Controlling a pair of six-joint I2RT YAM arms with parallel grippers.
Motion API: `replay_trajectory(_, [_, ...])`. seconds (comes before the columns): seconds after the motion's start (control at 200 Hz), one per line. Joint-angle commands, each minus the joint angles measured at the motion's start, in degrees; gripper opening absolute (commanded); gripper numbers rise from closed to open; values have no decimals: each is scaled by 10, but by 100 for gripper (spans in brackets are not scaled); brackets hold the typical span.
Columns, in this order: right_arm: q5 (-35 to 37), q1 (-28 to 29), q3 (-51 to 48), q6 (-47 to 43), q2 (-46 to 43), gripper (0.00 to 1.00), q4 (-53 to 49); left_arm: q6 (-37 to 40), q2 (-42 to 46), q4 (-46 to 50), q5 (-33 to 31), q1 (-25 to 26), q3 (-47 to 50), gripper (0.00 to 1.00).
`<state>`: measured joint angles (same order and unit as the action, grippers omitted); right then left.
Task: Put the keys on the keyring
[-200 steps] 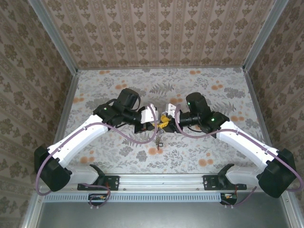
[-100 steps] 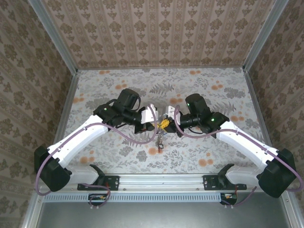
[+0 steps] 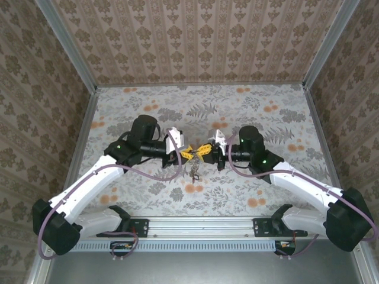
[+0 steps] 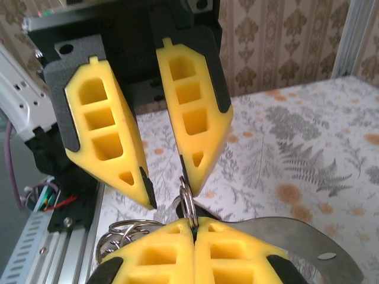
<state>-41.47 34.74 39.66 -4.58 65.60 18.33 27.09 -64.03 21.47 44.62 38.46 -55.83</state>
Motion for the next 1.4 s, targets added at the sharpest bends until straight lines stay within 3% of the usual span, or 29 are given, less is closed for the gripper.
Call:
replay_trajectory(0.0, [-27, 0, 0, 37, -21, 0, 129, -20, 5, -31, 31, -4, 3, 25])
replay_trajectory(0.24, [-10, 3, -22, 66, -22, 0, 195, -15, 2, -40, 33, -7, -6, 17])
replay_trajectory(0.38, [2, 10, -41, 82, -20, 0, 239, -19, 10, -48, 37, -10, -1, 0])
replay_trajectory(0.43, [3, 11, -44, 77, -23, 0, 236, -25, 13, -53, 34, -12, 1, 0])
replay_trajectory(0.515, [-3, 13, -38, 22, -36, 0, 153, -26, 21, -51, 32, -14, 3, 0])
replay_trajectory(0.615, [6, 21, 1, -112, -55, 17, -40, -1, 23, -3, 15, -12, -15, 0])
replay_trajectory(0.695, [24, 29, 41, -201, -54, 20, -187, 32, 15, 60, -7, -6, -39, 0])
replay_trajectory(0.78, [35, 31, 70, -246, -49, 24, -265, 60, 8, 105, -29, 4, -55, 0])
replay_trajectory(1.075, [73, 44, 120, -251, -17, 35, -311, 88, -13, 142, -59, 27, -71, 0])
replay_trajectory(1.395, [72, 69, 147, -212, 24, 29, -301, 94, -33, 154, -74, 41, -83, 0])
